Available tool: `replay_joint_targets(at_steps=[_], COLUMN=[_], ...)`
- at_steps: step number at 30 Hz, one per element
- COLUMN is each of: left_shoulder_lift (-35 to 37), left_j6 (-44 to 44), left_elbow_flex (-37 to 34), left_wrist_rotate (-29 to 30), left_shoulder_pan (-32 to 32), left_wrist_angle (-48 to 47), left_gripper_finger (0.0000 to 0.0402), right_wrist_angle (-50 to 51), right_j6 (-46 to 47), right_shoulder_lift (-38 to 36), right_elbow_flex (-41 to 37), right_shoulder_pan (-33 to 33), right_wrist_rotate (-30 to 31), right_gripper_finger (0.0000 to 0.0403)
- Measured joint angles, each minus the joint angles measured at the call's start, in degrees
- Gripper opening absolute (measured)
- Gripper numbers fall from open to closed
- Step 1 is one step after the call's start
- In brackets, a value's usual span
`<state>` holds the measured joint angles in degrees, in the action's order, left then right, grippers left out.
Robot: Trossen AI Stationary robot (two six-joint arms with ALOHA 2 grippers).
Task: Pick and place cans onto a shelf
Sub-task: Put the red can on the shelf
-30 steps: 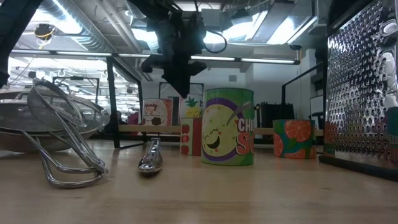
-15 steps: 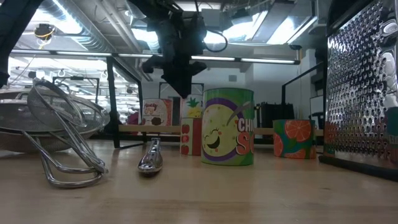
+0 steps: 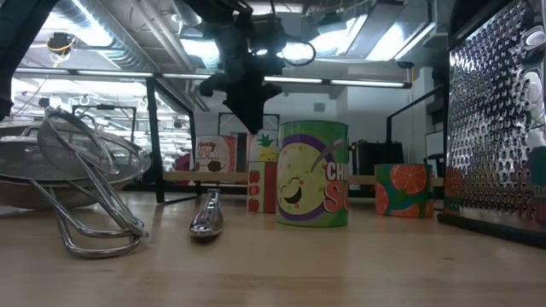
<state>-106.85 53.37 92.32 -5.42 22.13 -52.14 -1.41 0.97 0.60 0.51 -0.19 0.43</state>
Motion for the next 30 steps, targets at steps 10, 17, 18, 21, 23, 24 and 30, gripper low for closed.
replay_joint_targets(at_steps=[10,17,18,21,23,24,30], left_shoulder_lift=[0.07,0.13,0.13,0.13,0.13,0.13,0.13], left_j6=[-8.84,-29.29,-32.4,-39.59,-42.63,-44.41,-53.56], left_elbow_flex=[5.01,7.14,7.14,7.14,7.14,7.14,7.14], left_wrist_rotate=[-0.02,0.19,0.42,2.1,4.1,5.37,10.75], left_shoulder_pan=[-0.07,-0.63,-0.8,-1.32,-1.79,-2.05,-3.31], left_wrist_angle=[0.25,0.95,1.32,1.73,1.95,2.11,2.64], left_gripper_finger=[0.0062,0.0062,0.0063,0.0064,0.0063,0.0062,0.0072], right_wrist_angle=[0.0,0.0,0.0,0.0,0.0,0.0,0.0], right_j6=[0.02,0.02,0.01,0.02,0.01,0.01,0.0], right_shoulder_lift=[0.0,0.0,0.0,0.0,0.0,0.0,0.0], right_elbow_flex=[0.0,0.0,0.0,0.0,0.0,0.0,0.0], right_shoulder_pan=[-0.01,0.0,-0.01,-0.01,-0.01,-0.01,-0.01], right_wrist_rotate=[-0.02,0.0,-0.01,-0.01,0.0,0.0,0.0], right_gripper_finger=[0.0045,0.0045,0.0045,0.0045,0.0045,0.0045,0.0045])
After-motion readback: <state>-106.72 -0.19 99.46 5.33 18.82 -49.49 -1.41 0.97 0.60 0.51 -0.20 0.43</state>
